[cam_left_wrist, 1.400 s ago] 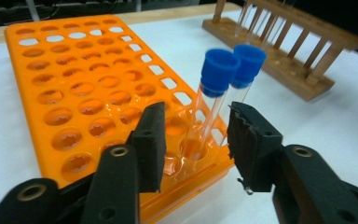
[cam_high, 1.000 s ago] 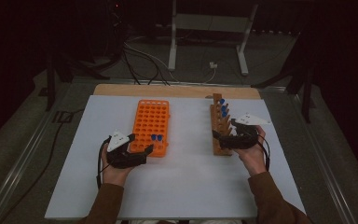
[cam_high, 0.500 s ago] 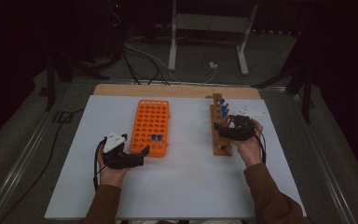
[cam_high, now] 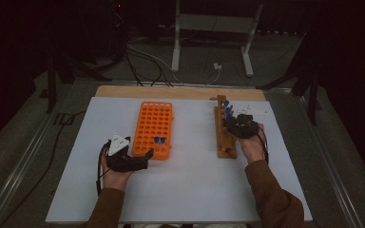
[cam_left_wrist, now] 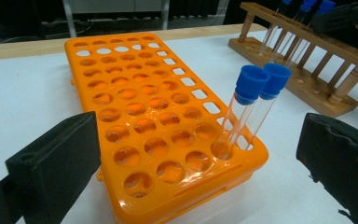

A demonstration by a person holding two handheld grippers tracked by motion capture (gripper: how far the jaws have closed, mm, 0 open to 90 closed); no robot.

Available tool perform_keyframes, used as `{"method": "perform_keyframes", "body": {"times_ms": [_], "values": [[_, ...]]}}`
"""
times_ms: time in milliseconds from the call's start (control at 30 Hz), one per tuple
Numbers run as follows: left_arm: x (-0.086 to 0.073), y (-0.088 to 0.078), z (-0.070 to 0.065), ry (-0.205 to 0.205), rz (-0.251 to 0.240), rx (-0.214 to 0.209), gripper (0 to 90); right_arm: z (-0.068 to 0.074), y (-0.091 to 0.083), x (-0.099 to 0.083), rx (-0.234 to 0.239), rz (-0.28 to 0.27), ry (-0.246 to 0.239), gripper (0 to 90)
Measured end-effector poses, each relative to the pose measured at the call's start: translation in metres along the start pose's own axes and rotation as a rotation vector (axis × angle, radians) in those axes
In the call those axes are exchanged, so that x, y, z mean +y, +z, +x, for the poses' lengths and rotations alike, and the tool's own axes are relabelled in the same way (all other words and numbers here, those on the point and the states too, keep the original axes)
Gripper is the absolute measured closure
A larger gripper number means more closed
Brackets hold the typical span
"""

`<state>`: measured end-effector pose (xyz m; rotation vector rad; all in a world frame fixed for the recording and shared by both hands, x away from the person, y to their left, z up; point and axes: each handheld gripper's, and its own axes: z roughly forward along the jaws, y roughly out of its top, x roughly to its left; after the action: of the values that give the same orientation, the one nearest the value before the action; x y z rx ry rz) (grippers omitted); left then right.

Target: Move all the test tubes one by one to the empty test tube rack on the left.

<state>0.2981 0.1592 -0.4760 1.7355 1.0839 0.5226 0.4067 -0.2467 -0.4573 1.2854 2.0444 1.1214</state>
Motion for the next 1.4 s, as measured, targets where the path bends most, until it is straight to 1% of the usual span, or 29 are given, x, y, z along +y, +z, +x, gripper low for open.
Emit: {"method": "perform_keyframes", "body": {"times_ms": [67,167,267,333,433,667,833,1000,1400], "values": [[-0.0001,0.0000,0.0003,0.000,0.001,0.001,0.7,-0.0004,0.0015,-0.0001,0.000,-0.007,0.005,71.7],[-0.0001,0.0001,0.0000,0.000,0.001,0.003,0.7,0.0003,0.0027,0.0001,0.000,-0.011,0.008,75.6],[-0.0001,0.0002,-0.0005,0.003,0.002,0.004,0.7,0.0031,0.0037,0.0002,0.001,-0.016,-0.009,75.9],[-0.0001,0.0003,-0.0007,0.004,0.003,0.003,0.7,0.0057,0.0043,0.0007,-0.004,-0.018,-0.029,75.9],[-0.0002,0.0003,-0.0008,0.004,0.004,0.004,0.7,0.0080,0.0057,0.0010,-0.013,-0.017,-0.039,75.6],[-0.0005,0.0008,-0.0008,0.005,0.008,0.005,0.7,0.0077,0.0070,0.0005,-0.014,-0.025,-0.024,75.5],[-0.0005,0.0010,-0.0008,0.004,0.009,0.003,0.7,0.0085,0.0072,0.0006,-0.024,-0.026,-0.030,76.7],[-0.0006,0.0010,-0.0009,0.005,0.008,0.001,0.7,0.0081,0.0066,0.0006,-0.022,-0.024,-0.022,76.8],[-0.0009,0.0015,-0.0015,0.004,0.007,-0.004,0.7,0.0054,-0.0021,0.0030,-0.013,-0.044,-0.006,76.9]]}}
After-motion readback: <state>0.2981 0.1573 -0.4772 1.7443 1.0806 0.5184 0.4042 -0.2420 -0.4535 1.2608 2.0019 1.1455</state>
